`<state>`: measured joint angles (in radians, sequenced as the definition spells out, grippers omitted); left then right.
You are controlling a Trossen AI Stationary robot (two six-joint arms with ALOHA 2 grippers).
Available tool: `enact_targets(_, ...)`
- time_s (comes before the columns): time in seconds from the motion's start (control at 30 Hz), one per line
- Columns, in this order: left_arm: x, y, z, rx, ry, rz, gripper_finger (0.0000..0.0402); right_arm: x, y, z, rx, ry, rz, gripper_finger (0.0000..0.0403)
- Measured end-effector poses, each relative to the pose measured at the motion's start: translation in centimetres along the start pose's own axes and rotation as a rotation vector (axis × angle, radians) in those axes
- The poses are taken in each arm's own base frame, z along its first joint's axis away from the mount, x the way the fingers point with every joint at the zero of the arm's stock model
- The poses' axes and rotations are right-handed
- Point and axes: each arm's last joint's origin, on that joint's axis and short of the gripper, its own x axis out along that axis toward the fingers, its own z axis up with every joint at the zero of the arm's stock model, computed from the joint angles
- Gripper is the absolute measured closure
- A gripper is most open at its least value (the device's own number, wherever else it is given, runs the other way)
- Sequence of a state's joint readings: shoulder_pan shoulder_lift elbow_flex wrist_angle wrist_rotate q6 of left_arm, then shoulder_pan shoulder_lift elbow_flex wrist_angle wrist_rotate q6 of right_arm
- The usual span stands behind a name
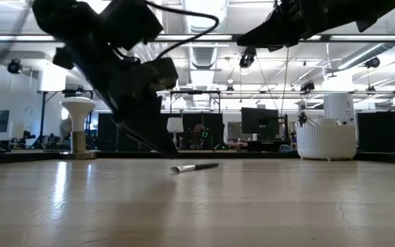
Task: Put items in baskets/containers
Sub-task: Put the black eyeshadow brush into the white organizer
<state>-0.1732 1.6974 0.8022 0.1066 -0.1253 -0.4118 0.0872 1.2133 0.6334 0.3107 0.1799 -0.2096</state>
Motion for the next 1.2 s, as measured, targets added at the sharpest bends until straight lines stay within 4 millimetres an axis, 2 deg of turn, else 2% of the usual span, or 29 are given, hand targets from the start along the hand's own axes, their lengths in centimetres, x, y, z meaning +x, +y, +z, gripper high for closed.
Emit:
enact_targets(0.13, -0.2, -1.4, -0.3, -0.053, -0.039, 0.062, 0.0316, 0.0, 0.0, 0.0, 0.000, 0.000, 0.000, 0.0394)
enact_targets(0.33, 0.6, -1.9, -0.4, -0.089, -0.043, 0.099, 0.0316, 0.0, 0.0, 0.0, 0.001, -0.001, -0.001, 0.0394)
enact_targets(0.67, 2.6, -1.6, -0.6, -0.071, 0.012, 0.196, 0.0315, 0.0, 0.0, 0.0, 0.001, 0.000, -0.001, 0.0394)
enact_targets(1.2, 2.6, -0.9, -0.5, 0.007, 0.012, 0.234, 0.0319, 0.0, 0.0, 0.0, 0.009, 0.001, -0.001, 0.0394)
